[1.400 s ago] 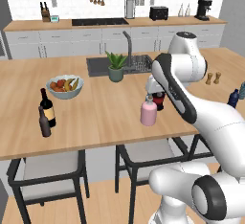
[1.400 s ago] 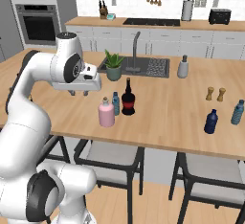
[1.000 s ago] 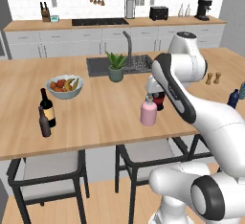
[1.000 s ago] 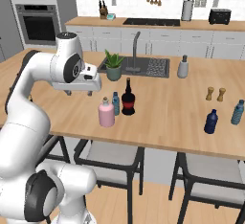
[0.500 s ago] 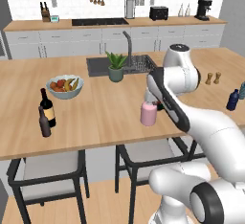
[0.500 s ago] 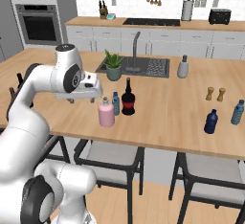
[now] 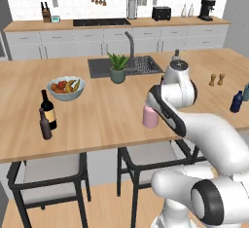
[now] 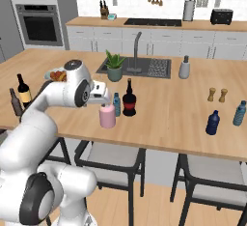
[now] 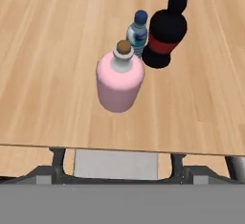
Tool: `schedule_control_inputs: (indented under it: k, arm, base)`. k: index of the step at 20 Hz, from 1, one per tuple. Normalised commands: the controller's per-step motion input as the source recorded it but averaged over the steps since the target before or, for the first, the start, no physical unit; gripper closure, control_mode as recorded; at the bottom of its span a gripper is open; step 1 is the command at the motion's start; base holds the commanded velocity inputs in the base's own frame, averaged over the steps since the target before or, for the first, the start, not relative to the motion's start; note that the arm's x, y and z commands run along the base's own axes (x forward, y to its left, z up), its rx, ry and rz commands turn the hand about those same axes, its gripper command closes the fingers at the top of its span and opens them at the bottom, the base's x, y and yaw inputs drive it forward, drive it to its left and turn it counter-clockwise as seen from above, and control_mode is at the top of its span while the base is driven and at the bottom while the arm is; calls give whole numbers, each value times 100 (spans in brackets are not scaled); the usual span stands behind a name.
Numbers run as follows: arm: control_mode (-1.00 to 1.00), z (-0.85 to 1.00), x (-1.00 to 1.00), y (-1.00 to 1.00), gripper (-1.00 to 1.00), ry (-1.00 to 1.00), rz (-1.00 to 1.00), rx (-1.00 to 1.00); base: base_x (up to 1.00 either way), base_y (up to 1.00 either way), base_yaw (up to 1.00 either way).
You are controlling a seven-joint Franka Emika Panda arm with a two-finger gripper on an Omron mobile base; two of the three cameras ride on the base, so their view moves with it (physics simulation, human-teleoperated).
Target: Move the plastic bottles in the middle to the plastics group, and the glass bottles in the middle to the glass group.
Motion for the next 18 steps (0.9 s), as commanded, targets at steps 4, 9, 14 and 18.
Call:
schedule_control_inputs:
  k: [4, 9, 14, 18]
  arm:
    - [-100, 5, 100, -39, -100, 5, -4, 6]
    - [-100, 0, 38, -2, -100, 14, 0, 0]
    - [-100, -3, 23, 1, -100, 14, 0, 0]
    - [-100, -39, 16, 10, -100, 5, 0, 0]
  base:
    - [0, 0, 0]
    - [0, 0, 0]
    - [0, 0, 0]
    - [0, 0, 0]
